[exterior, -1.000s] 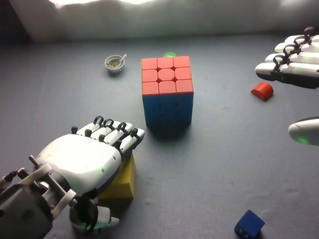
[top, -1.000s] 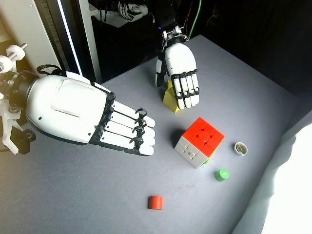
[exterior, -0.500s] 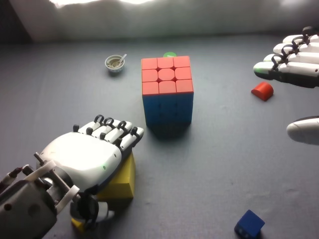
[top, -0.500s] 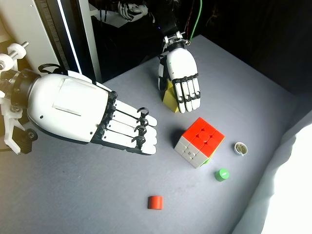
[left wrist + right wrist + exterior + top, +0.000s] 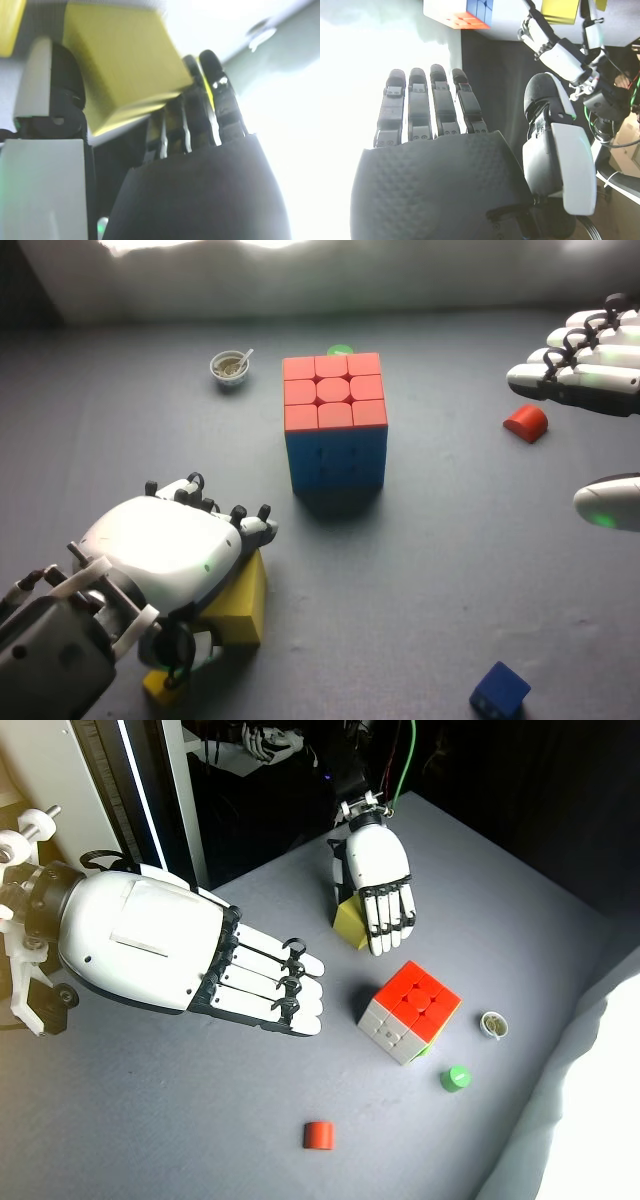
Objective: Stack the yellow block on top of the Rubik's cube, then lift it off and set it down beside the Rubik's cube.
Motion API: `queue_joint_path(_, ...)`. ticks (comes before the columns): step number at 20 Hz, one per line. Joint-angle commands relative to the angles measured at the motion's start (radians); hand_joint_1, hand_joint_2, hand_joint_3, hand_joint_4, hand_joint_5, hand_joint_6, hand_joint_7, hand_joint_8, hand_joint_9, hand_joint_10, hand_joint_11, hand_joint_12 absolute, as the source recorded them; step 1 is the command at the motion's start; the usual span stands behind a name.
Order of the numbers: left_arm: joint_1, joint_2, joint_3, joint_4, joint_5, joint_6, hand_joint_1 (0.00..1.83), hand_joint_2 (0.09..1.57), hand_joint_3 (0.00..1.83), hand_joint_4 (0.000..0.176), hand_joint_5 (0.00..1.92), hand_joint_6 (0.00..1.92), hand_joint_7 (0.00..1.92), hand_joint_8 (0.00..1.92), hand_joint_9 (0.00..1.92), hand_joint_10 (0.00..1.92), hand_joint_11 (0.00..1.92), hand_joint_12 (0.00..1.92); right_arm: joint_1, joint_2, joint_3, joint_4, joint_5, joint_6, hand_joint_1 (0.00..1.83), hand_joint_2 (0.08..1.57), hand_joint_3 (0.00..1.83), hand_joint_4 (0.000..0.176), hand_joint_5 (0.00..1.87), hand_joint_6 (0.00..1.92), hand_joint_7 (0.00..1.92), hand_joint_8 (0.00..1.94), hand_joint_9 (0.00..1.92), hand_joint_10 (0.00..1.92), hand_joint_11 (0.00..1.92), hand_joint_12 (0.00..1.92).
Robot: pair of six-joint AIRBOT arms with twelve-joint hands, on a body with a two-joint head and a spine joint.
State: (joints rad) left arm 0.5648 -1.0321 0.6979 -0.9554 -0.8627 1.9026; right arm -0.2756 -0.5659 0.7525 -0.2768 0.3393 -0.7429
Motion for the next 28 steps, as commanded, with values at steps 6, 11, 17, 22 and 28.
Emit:
queue_joint_path(6,-0.003,-0.005,-0.001,0.02,-0.038,0.005,1.21,1.17,0.0,0.0,0.91,0.95,0.88,1.34,0.8,1.04,0.52,1.46,0.018,0.011,0.001,0.016,0.112,0.0,0.0,1.28,0.0,0.0,0.07,0.01,0.09,0.01,0.04,0.01,0.0,0.0)
queue_joint_path(11,-0.047,0.001,0.005,0.009,0.021,0.032,1.21,1.15,0.0,0.0,0.96,0.93,0.89,1.28,0.82,0.99,0.53,1.4,0.022,0.011,0.001,0.016,0.112,0.0,0.0,1.28,0.0,0.0,0.09,0.01,0.1,0.01,0.06,0.01,0.0,0.0)
queue_joint_path(17,-0.185,0.031,0.03,-0.101,0.176,0.216,1.22,1.16,0.0,0.0,0.95,0.89,0.85,1.39,0.72,1.13,0.44,1.51,0.024,0.011,0.001,0.016,0.112,0.0,0.0,1.28,0.0,0.0,0.09,0.01,0.11,0.01,0.06,0.01,0.0,0.0)
queue_joint_path(22,-0.279,0.066,0.057,-0.197,0.253,0.344,1.22,1.15,0.0,0.0,0.99,0.84,0.87,1.34,0.75,1.11,0.47,1.5,0.024,0.011,0.001,0.016,0.113,0.0,0.0,1.27,0.0,0.0,0.1,0.01,0.12,0.01,0.07,0.01,0.0,0.0)
queue_joint_path(28,-0.373,0.09,0.099,-0.326,0.351,0.483,1.21,1.16,0.0,0.0,0.94,0.92,0.88,1.32,0.75,1.1,0.47,1.51,0.024,0.011,0.001,0.016,0.113,0.0,0.0,1.28,0.0,0.0,0.1,0.01,0.11,0.0,0.07,0.01,0.0,0.0)
